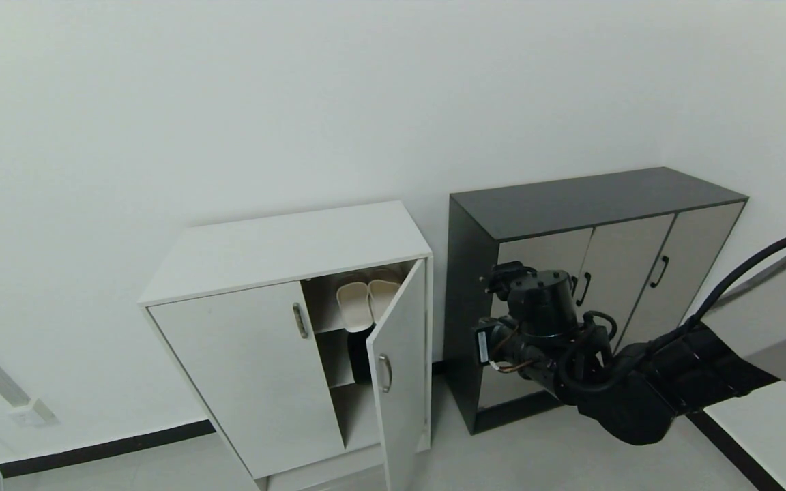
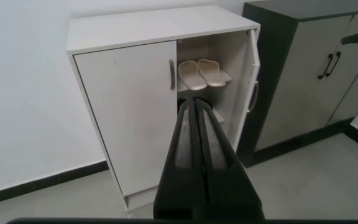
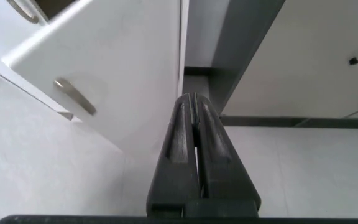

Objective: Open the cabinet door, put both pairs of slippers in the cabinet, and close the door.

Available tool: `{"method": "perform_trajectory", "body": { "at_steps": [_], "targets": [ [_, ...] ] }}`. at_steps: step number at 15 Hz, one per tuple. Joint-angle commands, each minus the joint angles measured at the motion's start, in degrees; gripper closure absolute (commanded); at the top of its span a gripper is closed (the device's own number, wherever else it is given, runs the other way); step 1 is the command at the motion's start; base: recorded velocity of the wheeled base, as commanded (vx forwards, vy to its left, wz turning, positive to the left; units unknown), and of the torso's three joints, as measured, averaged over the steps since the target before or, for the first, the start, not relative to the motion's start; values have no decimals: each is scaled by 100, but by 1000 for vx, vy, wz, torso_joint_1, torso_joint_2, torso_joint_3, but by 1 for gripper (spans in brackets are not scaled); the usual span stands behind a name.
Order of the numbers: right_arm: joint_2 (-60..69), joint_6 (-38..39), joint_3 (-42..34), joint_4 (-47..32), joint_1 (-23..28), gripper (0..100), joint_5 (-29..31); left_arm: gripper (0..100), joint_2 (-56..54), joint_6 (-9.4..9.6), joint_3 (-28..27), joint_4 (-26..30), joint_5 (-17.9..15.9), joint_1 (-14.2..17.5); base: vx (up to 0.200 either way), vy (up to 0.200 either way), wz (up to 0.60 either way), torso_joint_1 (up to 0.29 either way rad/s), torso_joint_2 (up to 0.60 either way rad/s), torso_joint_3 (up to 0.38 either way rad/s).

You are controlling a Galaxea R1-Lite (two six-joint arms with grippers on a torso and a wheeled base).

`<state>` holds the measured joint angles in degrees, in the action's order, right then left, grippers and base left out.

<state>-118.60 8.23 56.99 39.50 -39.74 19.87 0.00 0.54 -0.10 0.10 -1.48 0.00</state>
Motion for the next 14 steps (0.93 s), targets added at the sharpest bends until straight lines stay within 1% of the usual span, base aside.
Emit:
{"method": "perform_trajectory", "body": {
  "at_steps": [1,9,14],
  "targets": [
    [-14,3,-30,5,-34,100,-10,100,0,8,1,-1,-2,0,0,0,600,2,2,2],
    [-31,12,-118,14,-60,100,-45,100,9,8,1,-1,-2,0,0,0,600,3,2,5],
    [-31,3,-259,128,-60,100,-291,100,9,8,1,-1,-2,0,0,0,0,0,0,0]
  ]
}}
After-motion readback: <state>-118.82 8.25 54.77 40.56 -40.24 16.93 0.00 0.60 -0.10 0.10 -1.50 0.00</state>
